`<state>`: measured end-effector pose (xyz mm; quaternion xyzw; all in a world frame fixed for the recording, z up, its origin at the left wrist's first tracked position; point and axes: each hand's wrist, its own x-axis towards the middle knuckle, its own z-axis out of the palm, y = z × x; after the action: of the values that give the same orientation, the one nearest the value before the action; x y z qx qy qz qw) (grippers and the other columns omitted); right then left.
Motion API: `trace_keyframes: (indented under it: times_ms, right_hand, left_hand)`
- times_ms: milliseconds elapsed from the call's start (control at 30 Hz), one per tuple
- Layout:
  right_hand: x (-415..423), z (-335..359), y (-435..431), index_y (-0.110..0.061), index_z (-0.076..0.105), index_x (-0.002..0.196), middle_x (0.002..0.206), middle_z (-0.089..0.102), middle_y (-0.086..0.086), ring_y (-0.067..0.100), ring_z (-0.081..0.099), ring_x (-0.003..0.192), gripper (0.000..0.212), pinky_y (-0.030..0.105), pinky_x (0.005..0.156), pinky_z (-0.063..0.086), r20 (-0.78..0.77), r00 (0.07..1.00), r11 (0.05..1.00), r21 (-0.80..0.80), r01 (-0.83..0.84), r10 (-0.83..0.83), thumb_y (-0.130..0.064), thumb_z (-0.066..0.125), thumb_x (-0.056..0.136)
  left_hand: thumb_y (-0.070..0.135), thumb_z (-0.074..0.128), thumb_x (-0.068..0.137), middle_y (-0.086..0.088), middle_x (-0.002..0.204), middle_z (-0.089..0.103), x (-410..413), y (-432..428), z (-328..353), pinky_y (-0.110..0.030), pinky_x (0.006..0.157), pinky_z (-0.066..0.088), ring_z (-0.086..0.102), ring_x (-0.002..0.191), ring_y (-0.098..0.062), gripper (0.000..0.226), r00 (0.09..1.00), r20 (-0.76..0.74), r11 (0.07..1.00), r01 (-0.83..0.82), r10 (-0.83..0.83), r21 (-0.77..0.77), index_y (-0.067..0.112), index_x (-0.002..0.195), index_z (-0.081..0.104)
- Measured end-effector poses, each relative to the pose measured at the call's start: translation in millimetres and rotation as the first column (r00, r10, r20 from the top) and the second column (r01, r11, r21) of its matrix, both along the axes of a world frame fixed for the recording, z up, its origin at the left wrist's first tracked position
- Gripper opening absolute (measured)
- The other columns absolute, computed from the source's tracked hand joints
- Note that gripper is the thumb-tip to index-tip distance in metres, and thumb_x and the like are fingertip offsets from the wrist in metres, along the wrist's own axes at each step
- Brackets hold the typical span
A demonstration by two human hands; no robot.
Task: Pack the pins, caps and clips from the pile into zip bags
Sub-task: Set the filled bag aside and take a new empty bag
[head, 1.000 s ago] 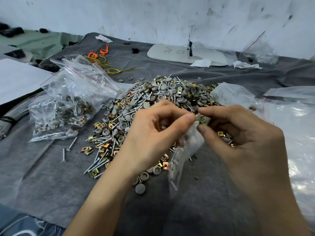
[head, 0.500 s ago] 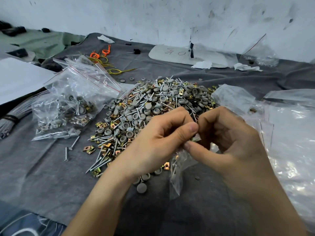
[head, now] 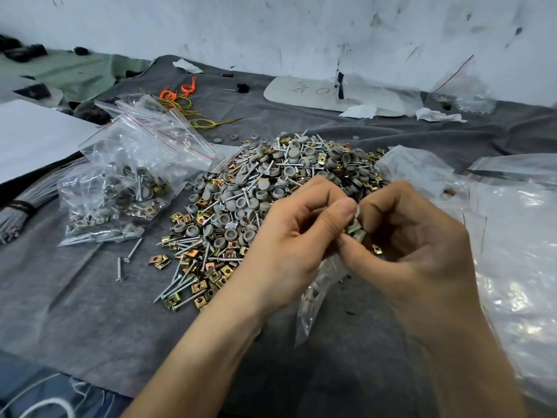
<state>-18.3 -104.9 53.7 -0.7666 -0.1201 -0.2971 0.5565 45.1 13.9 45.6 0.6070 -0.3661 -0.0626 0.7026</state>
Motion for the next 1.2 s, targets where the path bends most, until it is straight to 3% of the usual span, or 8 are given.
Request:
trace_keyframes:
  times_ms: [100, 200, 400, 533, 733, 867, 1000, 1200]
  right_hand:
    - [0, 1, -4, -0.021, 0.049, 0.073, 0.068, 0.056, 0.001, 0.011, 0.051, 0.057, 0.031, 0.018, 0.053, 0.045, -0.019, 1.0, 1.0, -0.016, 0.001, -0.001, -0.008, 0.076, 0.068]
    - [-1, 3, -7, -0.024, 0.051, 0.077, 0.07, 0.059, -0.009, 0.003, 0.055, 0.06, 0.033, 0.013, 0.058, 0.047, -0.045, 0.999, 0.999, -0.049, -0.007, 0.005, -0.014, 0.08, 0.066]
    - [-1, 3, -7, -0.027, 0.056, 0.079, 0.075, 0.062, -0.011, 0.006, 0.062, 0.066, 0.024, 0.012, 0.063, 0.049, -0.001, 0.992, 0.985, -0.123, 0.124, -0.126, -0.02, 0.077, 0.07]
    - [-1, 4, -5, -0.027, 0.056, 0.081, 0.075, 0.063, -0.013, 0.007, 0.063, 0.067, 0.023, 0.012, 0.064, 0.049, -0.003, 0.991, 0.979, -0.157, 0.129, -0.131, -0.022, 0.076, 0.071]
    - [1, 5, 3, -0.026, 0.056, 0.081, 0.078, 0.062, -0.01, 0.01, 0.063, 0.069, 0.021, 0.029, 0.064, 0.054, 0.058, 0.97, 0.945, -0.217, 0.244, -0.237, -0.019, 0.074, 0.073]
    - [5, 6, 14, -0.015, 0.058, 0.079, 0.071, 0.061, -0.008, 0.01, 0.062, 0.066, 0.018, 0.028, 0.063, 0.051, 0.167, 0.94, 0.902, -0.274, 0.335, -0.298, -0.015, 0.075, 0.074]
    - [12, 5, 31, -0.003, 0.061, 0.075, 0.068, 0.062, 0.004, 0.015, 0.058, 0.064, 0.013, 0.02, 0.063, 0.044, 0.27, 0.89, 0.836, -0.324, 0.443, -0.367, -0.005, 0.073, 0.075]
    - [17, 4, 48, -0.001, 0.063, 0.076, 0.069, 0.063, 0.006, 0.022, 0.06, 0.062, 0.01, 0.024, 0.061, 0.044, 0.336, 0.858, 0.836, -0.263, 0.482, -0.388, -0.002, 0.072, 0.078]
  left_hand:
    - [0.02, 0.052, 0.091, 0.012, 0.07, 0.046, -2, -1, 1, -0.013, 0.059, 0.035, 0.044, 0.062, -0.001, 0.021, 0.999, 0.006, 0.999, -0.052, 0.052, 0.006, 0.017, 0.071, 0.053]
    - [0.022, 0.053, 0.091, 0.012, 0.065, 0.047, -2, 0, 3, -0.012, 0.059, 0.035, 0.043, 0.059, 0.002, 0.02, 0.997, 0.018, 0.997, -0.08, 0.08, 0.019, 0.016, 0.071, 0.054]
    - [0.028, 0.053, 0.089, 0.013, 0.06, 0.047, -2, 1, 4, -0.02, 0.052, 0.038, 0.044, 0.056, -0.003, 0.021, 0.995, -0.068, 0.997, -0.076, 0.078, 0.031, 0.016, 0.072, 0.055]
    - [0.026, 0.056, 0.087, 0.014, 0.06, 0.05, 1, 4, 6, -0.015, 0.055, 0.039, 0.046, 0.056, -0.001, 0.018, 0.996, -0.072, 0.998, -0.049, 0.051, 0.036, 0.02, 0.069, 0.055]
    - [0.02, 0.057, 0.086, 0.008, 0.059, 0.047, -11, -10, 0, -0.017, 0.054, 0.036, 0.042, 0.056, -0.004, 0.018, 0.966, -0.216, 0.971, -0.179, 0.143, -0.159, 0.014, 0.069, 0.054]
    - [0.022, 0.058, 0.086, 0.005, 0.063, 0.052, -13, -15, -1, -0.028, 0.064, 0.04, 0.048, 0.064, -0.012, 0.018, 0.929, -0.277, 0.928, -0.307, 0.245, -0.209, 0.017, 0.068, 0.058]
    - [0.022, 0.056, 0.086, 0.008, 0.062, 0.056, -15, -14, -1, -0.019, 0.059, 0.043, 0.05, 0.06, -0.006, 0.018, 0.894, -0.339, 0.88, -0.391, 0.293, -0.269, 0.016, 0.07, 0.056]
    - [0.021, 0.064, 0.089, 0.004, 0.058, 0.048, -17, -7, 6, -0.016, 0.052, 0.04, 0.043, 0.054, -0.005, 0.028, 0.862, -0.389, 0.829, -0.457, 0.324, -0.323, 0.012, 0.066, 0.05]
